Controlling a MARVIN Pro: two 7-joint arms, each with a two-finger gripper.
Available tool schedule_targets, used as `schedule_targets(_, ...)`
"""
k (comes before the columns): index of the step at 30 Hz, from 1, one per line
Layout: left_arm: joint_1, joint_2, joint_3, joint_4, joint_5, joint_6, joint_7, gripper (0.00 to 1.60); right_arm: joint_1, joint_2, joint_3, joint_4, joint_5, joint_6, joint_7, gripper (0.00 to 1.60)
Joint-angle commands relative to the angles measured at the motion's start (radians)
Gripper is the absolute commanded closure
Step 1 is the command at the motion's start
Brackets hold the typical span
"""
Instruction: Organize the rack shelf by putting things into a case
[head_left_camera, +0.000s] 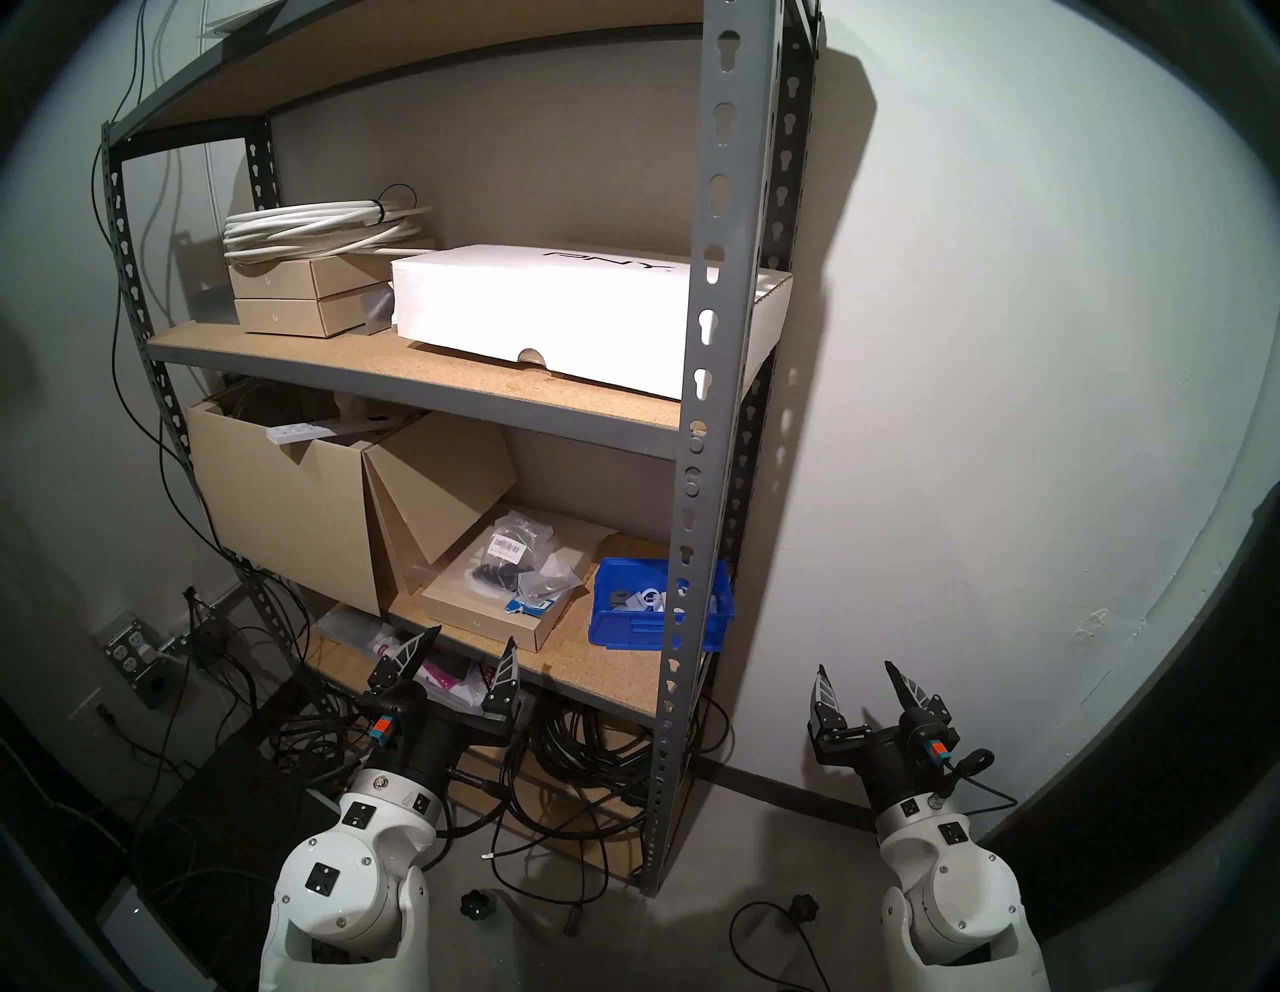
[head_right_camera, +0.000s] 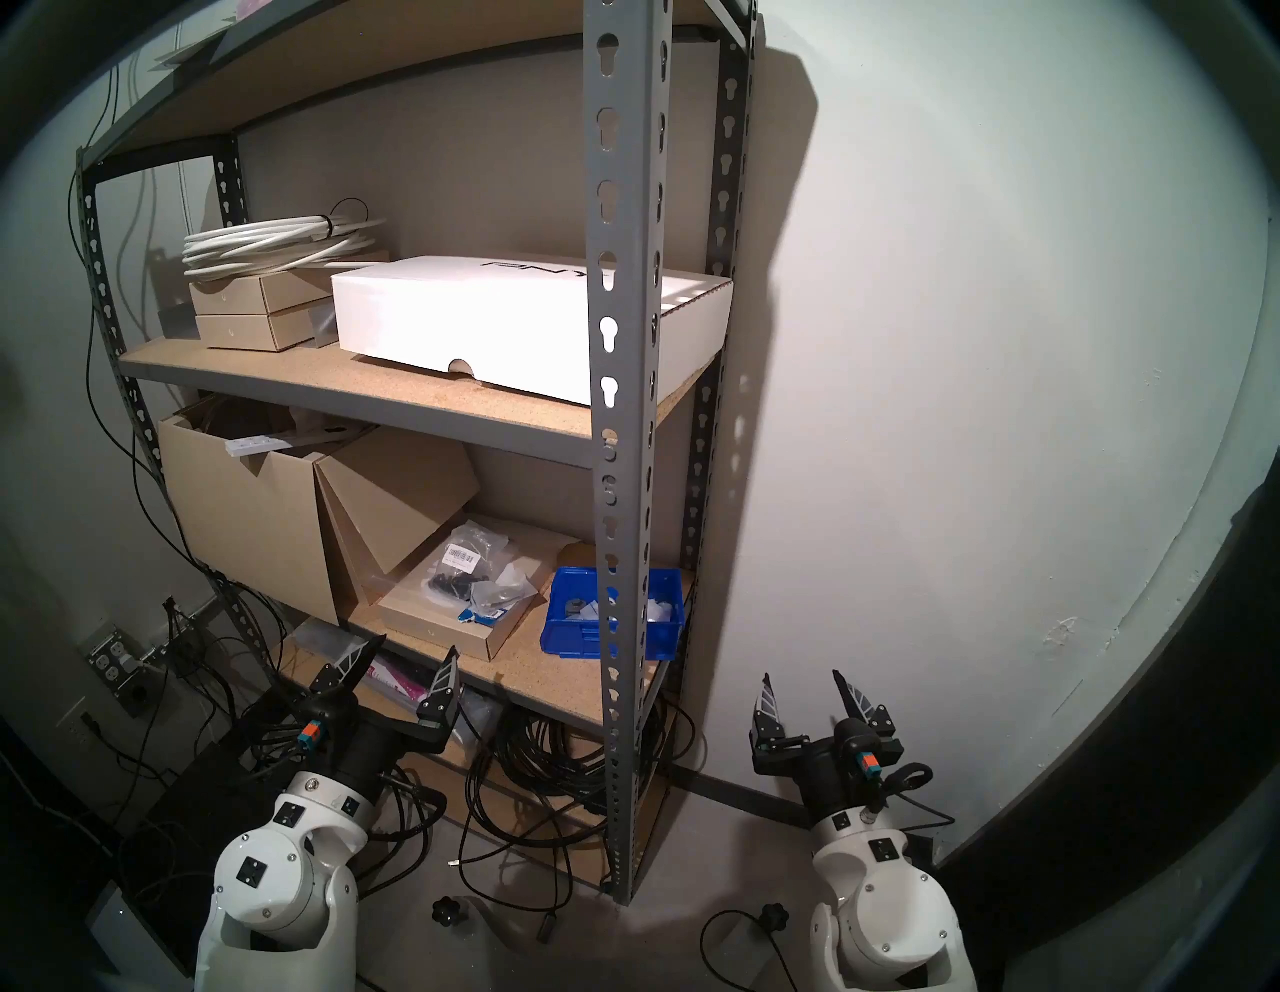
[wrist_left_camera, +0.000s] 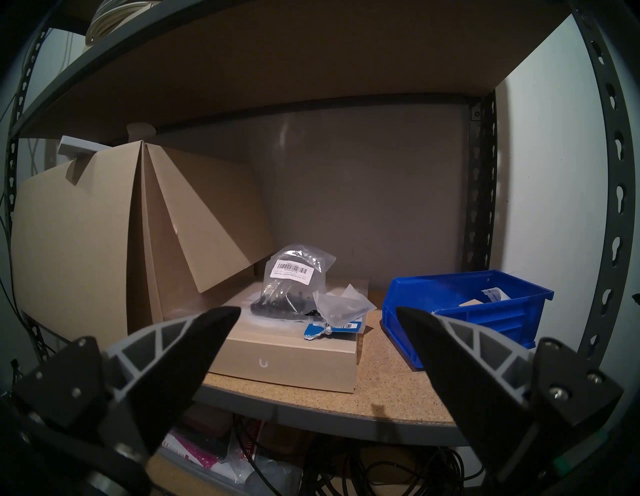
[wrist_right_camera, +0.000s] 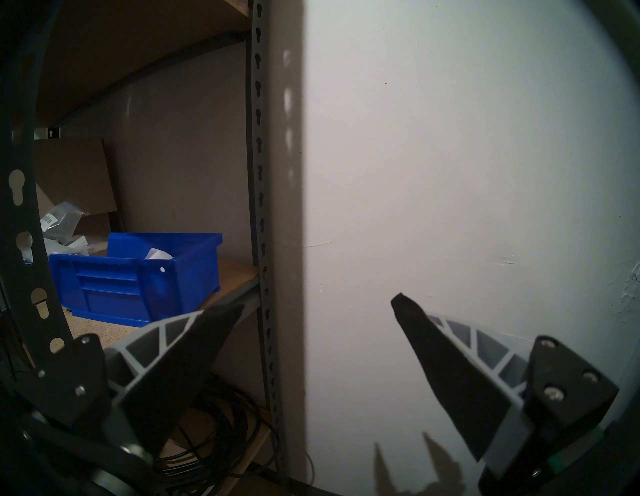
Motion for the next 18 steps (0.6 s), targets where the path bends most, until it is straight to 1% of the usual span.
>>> schedule_targets(1, -0.002, 0.012, -0.003, -0.017, 0.004, 0.004, -0.010, 0.00, 0.002, 0.000, 0.000, -0.018, 0.000, -0.003, 0.000, 0.00)
schedule_targets(3, -0.005, 0.011, -0.009, -0.014, -0.001, -0.001, -0.009, 0.00, 0.002, 0.000, 0.000, -0.018, 0.000, -0.003, 0.000, 0.00)
schedule_targets(4, -0.009, 0.032, -0.016, -0.009, -0.017, 0.003, -0.037, 0.00, 0.002, 0.000, 0.000, -0.017, 0.000, -0.003, 0.000, 0.00)
schedule_targets(5, -0.013, 0.027, -0.023, -0.005, -0.024, 0.003, -0.033, 0.00, 0.002, 0.000, 0.000, -0.017, 0.000, -0.003, 0.000, 0.00)
schedule_targets(7, -0.026, 0.045, -0.037, 0.008, -0.038, 0.002, -0.054, 0.00, 0.002, 0.000, 0.000, -0.017, 0.000, -0.003, 0.000, 0.00)
schedule_targets(8, -0.036, 0.042, -0.044, 0.019, -0.044, 0.000, -0.051, 0.00, 0.002, 0.000, 0.000, -0.017, 0.000, -0.003, 0.000, 0.00)
schedule_targets(14, -0.101, 0.085, -0.062, 0.085, -0.050, -0.018, -0.089, 0.00, 0.002, 0.000, 0.000, -0.017, 0.000, -0.003, 0.000, 0.00)
schedule_targets(18, -0.150, 0.108, -0.068, 0.122, -0.061, -0.002, -0.114, 0.00, 0.002, 0.000, 0.000, -0.016, 0.000, -0.003, 0.000, 0.00)
